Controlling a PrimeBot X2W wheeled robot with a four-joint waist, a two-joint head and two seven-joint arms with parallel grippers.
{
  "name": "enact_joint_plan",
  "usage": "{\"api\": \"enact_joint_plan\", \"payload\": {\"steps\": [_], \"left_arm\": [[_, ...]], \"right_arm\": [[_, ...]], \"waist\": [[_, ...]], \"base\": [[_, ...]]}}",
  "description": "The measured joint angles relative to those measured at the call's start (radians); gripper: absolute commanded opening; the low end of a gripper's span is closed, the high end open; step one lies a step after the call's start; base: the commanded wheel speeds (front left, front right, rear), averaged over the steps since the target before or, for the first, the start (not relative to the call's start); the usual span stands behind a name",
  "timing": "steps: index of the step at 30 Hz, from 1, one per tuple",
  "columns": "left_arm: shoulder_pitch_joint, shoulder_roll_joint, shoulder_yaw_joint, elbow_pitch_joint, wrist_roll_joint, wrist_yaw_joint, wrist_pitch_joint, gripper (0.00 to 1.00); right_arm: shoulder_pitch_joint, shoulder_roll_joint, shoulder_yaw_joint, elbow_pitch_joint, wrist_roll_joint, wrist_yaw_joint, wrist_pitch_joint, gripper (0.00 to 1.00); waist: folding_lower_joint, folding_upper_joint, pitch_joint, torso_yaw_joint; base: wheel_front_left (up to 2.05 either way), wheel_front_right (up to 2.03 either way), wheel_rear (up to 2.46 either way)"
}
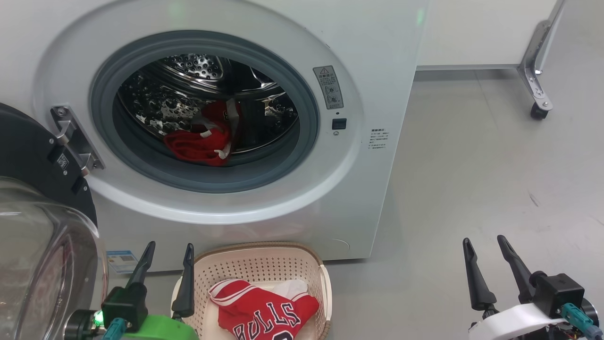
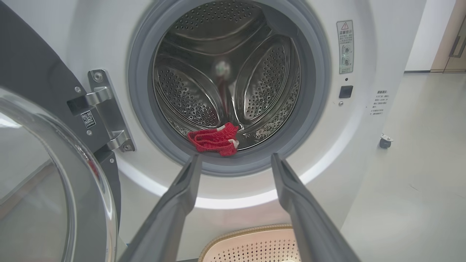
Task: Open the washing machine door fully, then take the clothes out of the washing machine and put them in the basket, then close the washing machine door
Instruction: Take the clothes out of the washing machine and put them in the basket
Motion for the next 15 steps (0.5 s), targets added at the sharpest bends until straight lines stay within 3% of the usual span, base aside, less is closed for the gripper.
{"api": "enact_joint_plan", "payload": {"steps": [15], "left_arm": [[0.020,0.004,0.003,-0.064,0.000,0.013,0.018,1.00]], "right_arm": [[0.000,0.000,0.010,-0.033,0.000,0.000,0.013,1.00]], "waist": [[0.0000,0.0000,0.031,-0.009]], "base": [[0.00,0.00,0.00]]}}
